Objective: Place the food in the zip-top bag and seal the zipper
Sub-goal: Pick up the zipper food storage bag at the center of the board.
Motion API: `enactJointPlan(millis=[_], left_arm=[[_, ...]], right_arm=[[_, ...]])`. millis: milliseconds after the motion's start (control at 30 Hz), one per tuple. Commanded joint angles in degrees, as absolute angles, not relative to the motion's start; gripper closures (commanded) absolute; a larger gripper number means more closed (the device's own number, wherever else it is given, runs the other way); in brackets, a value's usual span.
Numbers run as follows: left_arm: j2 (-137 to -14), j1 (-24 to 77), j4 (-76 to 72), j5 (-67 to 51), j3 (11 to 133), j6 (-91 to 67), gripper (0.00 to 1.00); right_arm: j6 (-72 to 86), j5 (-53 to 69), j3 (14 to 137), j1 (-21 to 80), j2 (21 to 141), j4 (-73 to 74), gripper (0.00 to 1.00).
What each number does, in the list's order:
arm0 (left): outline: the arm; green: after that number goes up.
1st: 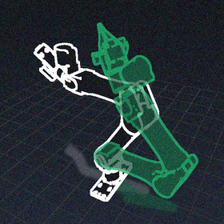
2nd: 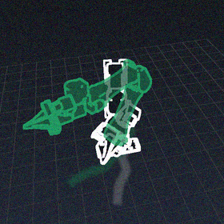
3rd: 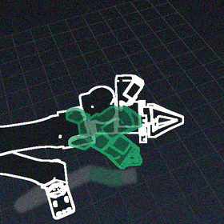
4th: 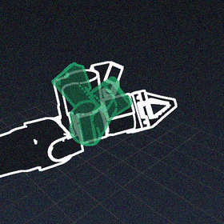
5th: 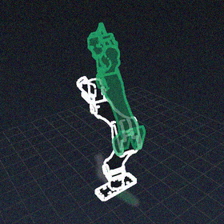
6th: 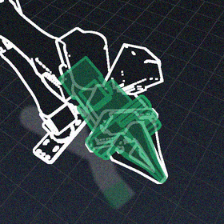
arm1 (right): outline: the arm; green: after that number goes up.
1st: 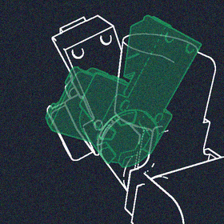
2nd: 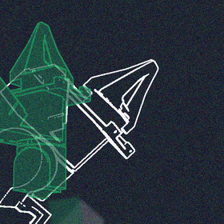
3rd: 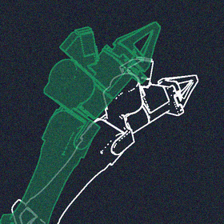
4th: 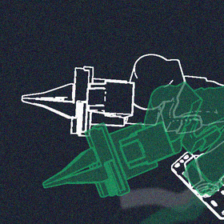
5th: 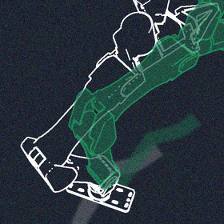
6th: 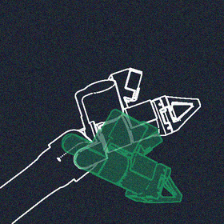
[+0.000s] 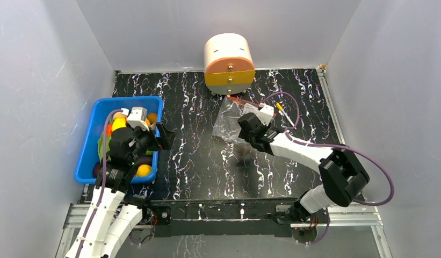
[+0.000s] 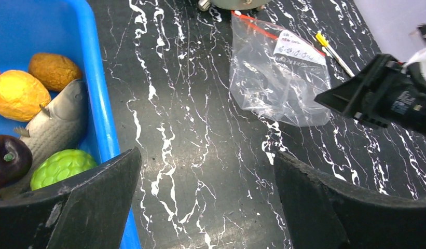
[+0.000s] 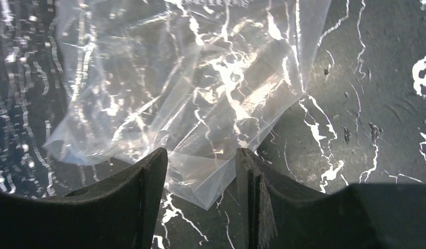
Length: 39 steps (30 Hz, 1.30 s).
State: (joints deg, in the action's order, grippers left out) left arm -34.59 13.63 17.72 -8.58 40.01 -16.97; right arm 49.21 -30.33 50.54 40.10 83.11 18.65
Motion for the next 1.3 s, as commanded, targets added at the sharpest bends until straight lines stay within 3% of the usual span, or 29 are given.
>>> enactJointPlan(millis=[0,167,367,633,800,967,1267], left_arm=[[-32.38,13.8,15.63,-12.39,39.13,-15.43,0.02],[-32.07,13.85,15.14,-12.62,38.78,-15.8,0.02],[-32.3,13.93,13.93,-15.89,38.14,-15.91,0.02],[-32.22,14.41,3.88,-31.45,33.08,-17.77,0.1],[-34.21,14.47,1.56,-34.31,35.05,-15.93,0.11],[-44.97,17.16,-1.84,-40.0,42.47,-13.75,0.14],[-54.88,28.77,-8.81,-40.99,42.63,-12.54,0.12]], right_arm=[[54.35,-34.47,54.76,39.94,85.86,20.03,0.51],[53.73,-34.51,54.33,39.99,85.22,20.74,0.64],[52.44,-33.23,48.89,39.99,78.67,18.75,1.0],[46.28,-28.82,44.85,39.99,66.62,18.02,1.0],[43.73,-17.29,48.05,39.94,61.16,19.49,1.0],[55.04,-3.3,50.5,39.93,55.02,15.49,1.0],[62.36,-1.56,52.68,40.03,54.45,12.06,1.0]])
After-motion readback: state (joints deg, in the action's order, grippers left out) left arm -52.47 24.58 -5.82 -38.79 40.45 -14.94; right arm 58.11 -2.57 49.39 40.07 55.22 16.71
